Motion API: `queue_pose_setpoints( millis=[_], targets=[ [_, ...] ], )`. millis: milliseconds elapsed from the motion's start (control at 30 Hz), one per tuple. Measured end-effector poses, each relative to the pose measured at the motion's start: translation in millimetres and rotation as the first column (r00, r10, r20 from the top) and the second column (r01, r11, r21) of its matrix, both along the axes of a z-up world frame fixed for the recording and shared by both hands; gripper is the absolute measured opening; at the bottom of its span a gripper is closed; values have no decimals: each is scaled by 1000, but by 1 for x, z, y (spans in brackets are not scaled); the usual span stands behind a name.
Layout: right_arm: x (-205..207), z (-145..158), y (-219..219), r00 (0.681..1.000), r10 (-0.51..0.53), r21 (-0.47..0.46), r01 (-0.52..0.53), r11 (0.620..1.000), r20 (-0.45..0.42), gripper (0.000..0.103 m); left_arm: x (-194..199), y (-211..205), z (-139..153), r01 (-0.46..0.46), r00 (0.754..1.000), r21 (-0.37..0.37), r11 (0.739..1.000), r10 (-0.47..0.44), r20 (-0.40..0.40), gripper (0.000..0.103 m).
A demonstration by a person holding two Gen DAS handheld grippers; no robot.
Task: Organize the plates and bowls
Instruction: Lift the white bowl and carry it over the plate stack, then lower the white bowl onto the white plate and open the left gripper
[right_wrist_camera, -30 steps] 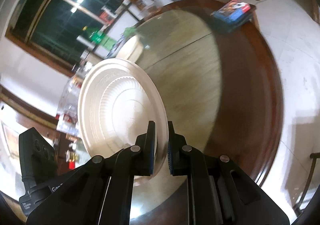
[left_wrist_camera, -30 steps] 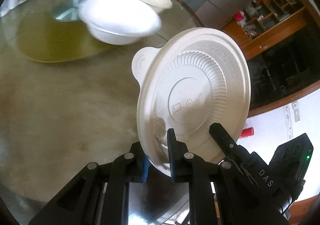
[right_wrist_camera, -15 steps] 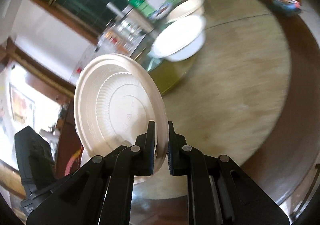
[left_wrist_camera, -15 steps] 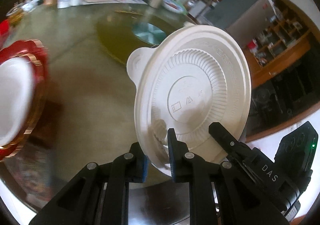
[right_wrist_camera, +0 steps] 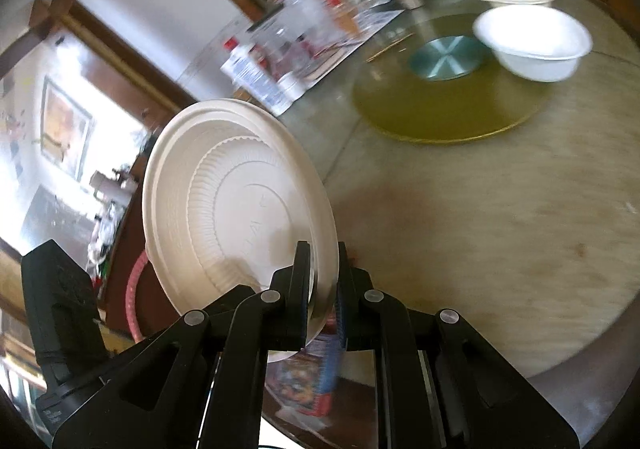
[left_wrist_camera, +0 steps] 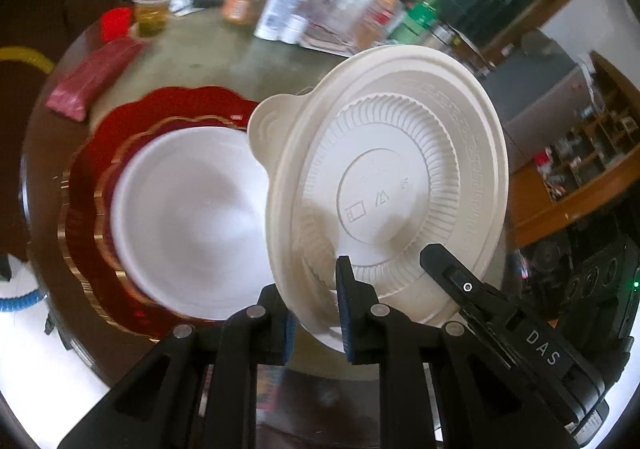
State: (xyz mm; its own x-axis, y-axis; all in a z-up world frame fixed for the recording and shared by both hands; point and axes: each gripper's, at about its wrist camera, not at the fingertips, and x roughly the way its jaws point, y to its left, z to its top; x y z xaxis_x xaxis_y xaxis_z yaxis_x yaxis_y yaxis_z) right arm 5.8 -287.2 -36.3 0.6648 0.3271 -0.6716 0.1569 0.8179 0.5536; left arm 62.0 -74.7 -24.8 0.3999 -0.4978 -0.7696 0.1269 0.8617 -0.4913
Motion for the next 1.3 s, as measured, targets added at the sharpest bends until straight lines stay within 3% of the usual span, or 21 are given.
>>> queue_pose_setpoints(
  millis=[167, 567, 900, 1100, 1200, 1300],
  targets=[
    [12, -10, 28, 999, 43, -15, -44, 999, -22, 11, 6, 29, -11, -41, 999, 1, 999, 41, -29, 17],
    [12, -21, 57, 995, 83, -62, -86, 994, -49, 12, 16, 57, -34, -36, 995, -5, 999, 35, -97, 20],
    [14, -24, 70, 993, 106, -74, -111, 991, -59, 12, 9, 75, -30, -26, 993, -9, 1000, 25, -113, 21],
    [15, -16, 75, 995, 94, -167, -98, 981, -33, 12, 10, 88, -22, -31, 994, -6, 1000, 30, -101, 20],
    [19, -15, 75, 992, 117, -171, -125, 977, -54, 12, 10, 95, -19, -31, 995, -9, 999, 30, -100, 20],
    [16, -7, 68, 995, 99, -176, -101, 979, -21, 12, 10, 102, -15, -48, 995, -11, 999, 47, -91, 20]
  ],
)
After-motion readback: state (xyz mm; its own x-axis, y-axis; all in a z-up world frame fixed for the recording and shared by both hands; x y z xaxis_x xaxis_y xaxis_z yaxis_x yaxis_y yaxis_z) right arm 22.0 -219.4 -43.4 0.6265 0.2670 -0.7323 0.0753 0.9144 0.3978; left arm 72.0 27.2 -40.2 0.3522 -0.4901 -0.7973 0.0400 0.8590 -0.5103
